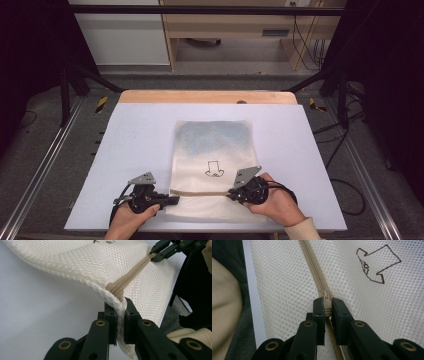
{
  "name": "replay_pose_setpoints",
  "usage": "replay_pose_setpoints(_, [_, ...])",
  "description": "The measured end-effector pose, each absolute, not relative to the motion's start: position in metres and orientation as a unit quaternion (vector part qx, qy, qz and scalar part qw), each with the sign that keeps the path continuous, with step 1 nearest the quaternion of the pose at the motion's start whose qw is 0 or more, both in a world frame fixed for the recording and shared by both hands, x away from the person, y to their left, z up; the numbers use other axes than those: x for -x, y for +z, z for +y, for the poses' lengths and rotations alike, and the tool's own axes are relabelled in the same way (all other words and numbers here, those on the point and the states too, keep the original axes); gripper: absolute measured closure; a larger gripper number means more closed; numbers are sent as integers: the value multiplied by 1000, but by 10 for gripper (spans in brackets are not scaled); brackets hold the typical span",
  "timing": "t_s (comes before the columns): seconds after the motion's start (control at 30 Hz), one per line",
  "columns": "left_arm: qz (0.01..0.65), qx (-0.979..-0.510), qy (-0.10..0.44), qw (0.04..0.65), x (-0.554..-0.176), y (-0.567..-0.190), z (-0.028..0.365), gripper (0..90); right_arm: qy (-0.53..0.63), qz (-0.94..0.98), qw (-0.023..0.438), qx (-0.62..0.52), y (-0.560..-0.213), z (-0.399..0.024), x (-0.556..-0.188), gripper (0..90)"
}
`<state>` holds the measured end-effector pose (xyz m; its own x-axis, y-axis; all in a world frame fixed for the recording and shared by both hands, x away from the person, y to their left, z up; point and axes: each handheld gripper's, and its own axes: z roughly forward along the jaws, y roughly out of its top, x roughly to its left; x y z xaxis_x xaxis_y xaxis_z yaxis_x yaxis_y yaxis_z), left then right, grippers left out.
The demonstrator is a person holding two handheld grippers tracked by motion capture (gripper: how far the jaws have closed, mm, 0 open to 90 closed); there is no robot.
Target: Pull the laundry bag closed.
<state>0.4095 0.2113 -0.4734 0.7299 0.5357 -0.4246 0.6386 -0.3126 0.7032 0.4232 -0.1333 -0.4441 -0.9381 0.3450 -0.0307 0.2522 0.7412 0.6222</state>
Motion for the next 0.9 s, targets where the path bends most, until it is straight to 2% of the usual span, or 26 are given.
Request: replay_pose_setpoints(0.9, [363,-809,-55,458,-409,-474,211,838,326,925,76,-181,-445,-157,-419,820])
